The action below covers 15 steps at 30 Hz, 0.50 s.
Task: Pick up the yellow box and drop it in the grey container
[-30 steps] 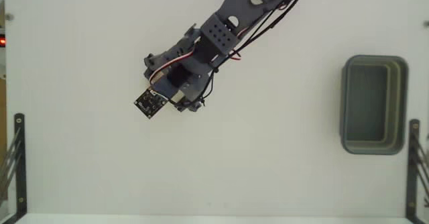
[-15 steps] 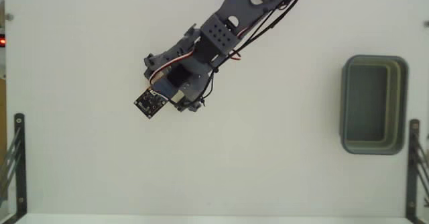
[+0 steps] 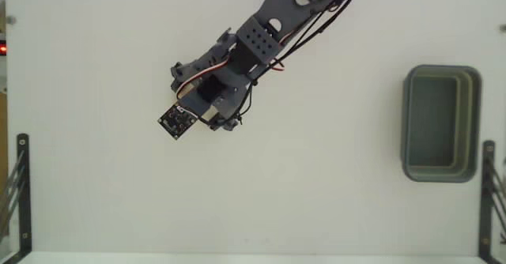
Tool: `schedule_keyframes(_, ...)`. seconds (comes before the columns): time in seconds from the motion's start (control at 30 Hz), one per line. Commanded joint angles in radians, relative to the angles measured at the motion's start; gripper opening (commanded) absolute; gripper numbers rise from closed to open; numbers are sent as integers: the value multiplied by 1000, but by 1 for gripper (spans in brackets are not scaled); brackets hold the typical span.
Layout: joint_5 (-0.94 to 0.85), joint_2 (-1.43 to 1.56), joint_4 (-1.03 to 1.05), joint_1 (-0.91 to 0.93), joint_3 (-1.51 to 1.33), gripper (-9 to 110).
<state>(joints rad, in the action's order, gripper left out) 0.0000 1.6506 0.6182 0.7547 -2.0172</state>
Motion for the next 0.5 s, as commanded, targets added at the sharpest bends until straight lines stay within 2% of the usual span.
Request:
schedule_keyframes(0.0,0,40,18,5,14,110)
schedule_keyframes(0.47,0,40,18,5,14,108)
